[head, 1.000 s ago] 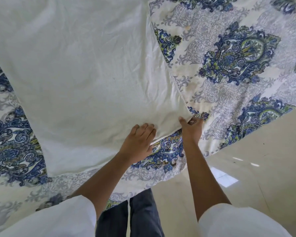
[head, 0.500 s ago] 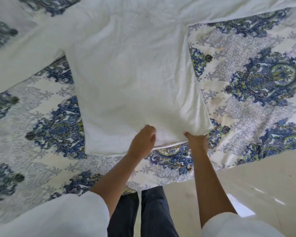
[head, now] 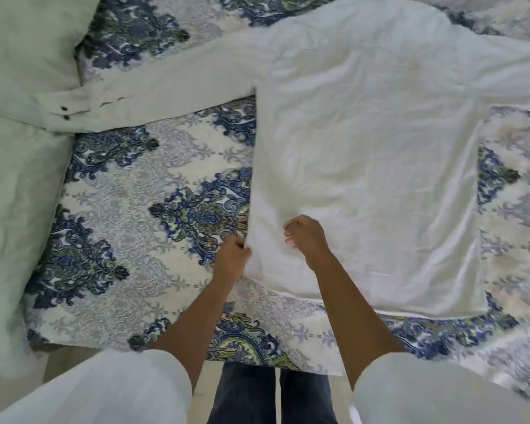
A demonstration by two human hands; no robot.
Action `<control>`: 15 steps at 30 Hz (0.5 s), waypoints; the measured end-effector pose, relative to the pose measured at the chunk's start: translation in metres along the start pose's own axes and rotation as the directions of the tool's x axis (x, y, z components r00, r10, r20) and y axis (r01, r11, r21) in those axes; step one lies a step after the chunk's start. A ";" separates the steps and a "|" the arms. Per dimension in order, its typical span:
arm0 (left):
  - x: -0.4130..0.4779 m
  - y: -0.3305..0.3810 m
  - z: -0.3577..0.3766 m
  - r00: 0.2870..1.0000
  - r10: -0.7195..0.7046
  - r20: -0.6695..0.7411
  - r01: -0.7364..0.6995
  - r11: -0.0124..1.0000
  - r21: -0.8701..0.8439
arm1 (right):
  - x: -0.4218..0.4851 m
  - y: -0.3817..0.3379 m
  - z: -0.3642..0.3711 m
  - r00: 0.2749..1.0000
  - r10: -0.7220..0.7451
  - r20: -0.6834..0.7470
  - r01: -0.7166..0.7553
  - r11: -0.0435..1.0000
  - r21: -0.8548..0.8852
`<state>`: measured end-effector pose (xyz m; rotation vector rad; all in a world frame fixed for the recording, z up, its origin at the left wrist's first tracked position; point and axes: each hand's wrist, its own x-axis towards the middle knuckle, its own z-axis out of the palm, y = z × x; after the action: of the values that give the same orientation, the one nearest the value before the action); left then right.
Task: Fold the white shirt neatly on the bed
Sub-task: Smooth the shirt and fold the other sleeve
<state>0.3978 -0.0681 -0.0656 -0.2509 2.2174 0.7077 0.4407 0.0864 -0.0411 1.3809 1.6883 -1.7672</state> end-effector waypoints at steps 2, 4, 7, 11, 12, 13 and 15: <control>-0.012 0.003 0.006 0.994 0.095 0.045 -0.097 0.994 0.047 | 0.015 -0.022 0.015 0.995 -0.101 -0.017 0.096 0.976 -0.194; -0.027 0.006 0.011 0.988 0.154 -0.020 -0.154 0.988 0.026 | 0.028 -0.047 0.032 0.979 -0.203 -0.010 0.180 0.890 -0.419; -0.039 0.007 0.024 0.975 0.199 -0.097 -0.199 0.980 0.011 | 0.045 -0.080 0.053 0.955 -0.297 -0.022 0.209 0.721 -0.660; -0.035 0.005 0.027 0.978 0.186 -0.092 -0.191 0.980 -0.050 | 0.063 -0.101 0.069 0.946 -0.323 -0.008 0.170 0.521 -0.836; -0.031 0.003 0.025 0.985 0.162 -0.064 -0.167 0.982 -0.085 | 0.069 -0.103 0.067 0.951 -0.307 -0.013 0.164 0.543 -0.823; -0.023 0.002 0.019 0.990 0.133 -0.037 -0.137 0.980 -0.145 | 0.074 -0.103 0.066 0.962 -0.272 -0.006 0.163 0.593 -0.789; -0.002 0.004 0.003 0.996 0.089 -0.022 -0.092 0.957 -0.276 | 0.083 -0.100 0.060 0.980 -0.194 0.038 0.165 0.698 -0.697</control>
<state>0.3993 -0.0637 -0.0642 -0.2935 2.1458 1.0714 0.2990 0.0876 -0.0605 0.9142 2.2445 -0.9613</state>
